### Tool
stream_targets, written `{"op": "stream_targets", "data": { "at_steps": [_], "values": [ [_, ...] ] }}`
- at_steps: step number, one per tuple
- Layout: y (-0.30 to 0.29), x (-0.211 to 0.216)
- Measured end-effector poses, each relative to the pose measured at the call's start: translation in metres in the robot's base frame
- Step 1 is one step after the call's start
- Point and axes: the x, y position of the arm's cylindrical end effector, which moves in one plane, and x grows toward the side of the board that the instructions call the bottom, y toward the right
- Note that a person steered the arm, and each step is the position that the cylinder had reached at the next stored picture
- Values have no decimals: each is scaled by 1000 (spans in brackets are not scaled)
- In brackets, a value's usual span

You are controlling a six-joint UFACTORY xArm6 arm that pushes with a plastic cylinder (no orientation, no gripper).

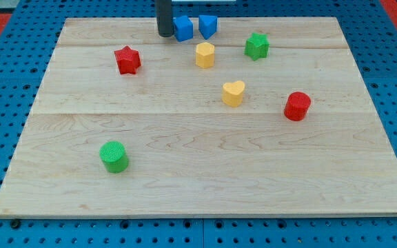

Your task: Point your arm below the yellow hexagon

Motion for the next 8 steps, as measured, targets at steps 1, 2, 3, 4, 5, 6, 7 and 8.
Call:
{"op": "stream_targets", "data": {
  "at_steps": [1, 2, 3, 4, 5, 6, 7, 8],
  "values": [
    [2, 0],
    [-2, 0],
    [-2, 1],
    [-4, 44],
    [4, 84],
    [12, 94],
    [12, 94],
    [17, 92]
  ]
}}
